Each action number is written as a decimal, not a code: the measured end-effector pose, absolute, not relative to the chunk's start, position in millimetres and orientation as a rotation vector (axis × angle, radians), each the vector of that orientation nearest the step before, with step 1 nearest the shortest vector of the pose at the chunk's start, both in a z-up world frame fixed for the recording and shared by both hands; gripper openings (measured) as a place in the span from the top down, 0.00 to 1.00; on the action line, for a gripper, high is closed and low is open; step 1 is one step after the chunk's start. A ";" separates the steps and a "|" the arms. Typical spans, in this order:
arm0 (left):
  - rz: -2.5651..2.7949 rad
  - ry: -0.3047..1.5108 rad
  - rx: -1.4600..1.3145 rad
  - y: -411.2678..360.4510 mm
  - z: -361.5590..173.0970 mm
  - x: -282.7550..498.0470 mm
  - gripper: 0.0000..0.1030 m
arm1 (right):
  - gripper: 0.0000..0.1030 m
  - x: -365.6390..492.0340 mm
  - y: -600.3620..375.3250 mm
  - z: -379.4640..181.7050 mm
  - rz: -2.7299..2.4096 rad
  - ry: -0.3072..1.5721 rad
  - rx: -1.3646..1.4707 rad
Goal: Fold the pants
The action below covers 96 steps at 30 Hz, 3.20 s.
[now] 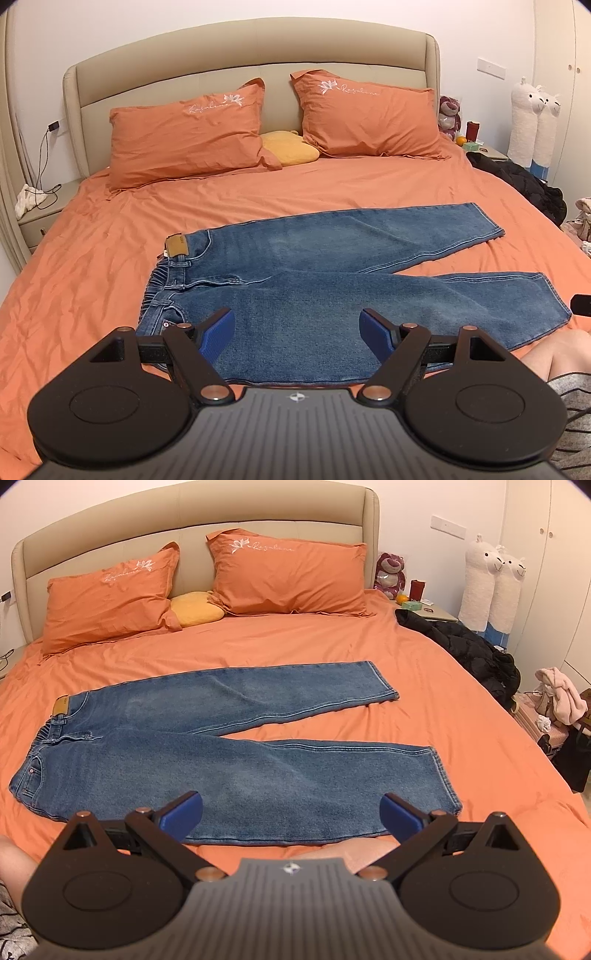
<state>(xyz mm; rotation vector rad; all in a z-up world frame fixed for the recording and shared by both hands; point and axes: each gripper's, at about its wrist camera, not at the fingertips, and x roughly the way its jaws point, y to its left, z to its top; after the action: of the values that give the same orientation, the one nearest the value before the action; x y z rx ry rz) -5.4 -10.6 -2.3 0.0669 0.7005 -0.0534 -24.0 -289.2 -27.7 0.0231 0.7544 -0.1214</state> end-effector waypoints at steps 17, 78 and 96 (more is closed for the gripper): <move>-0.058 0.703 0.064 -9.6 -2.3 -4.4 0.13 | 0.05 -26.0 -290.5 -24.6 -0.126 0.751 0.025; -0.132 0.643 0.336 2.8 9.3 21.0 0.18 | 0.05 -9.2 -303.8 -23.9 0.101 0.593 -0.191; -0.463 1.107 1.066 39.2 -155.7 112.4 0.30 | 0.67 132.3 -461.7 -166.9 0.127 1.090 -0.358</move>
<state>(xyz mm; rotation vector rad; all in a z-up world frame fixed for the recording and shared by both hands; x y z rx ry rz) 112.4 39.2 -155.7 1.0662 1.1069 -0.4631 132.3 -461.7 -166.9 -0.3579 1.0897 0.1272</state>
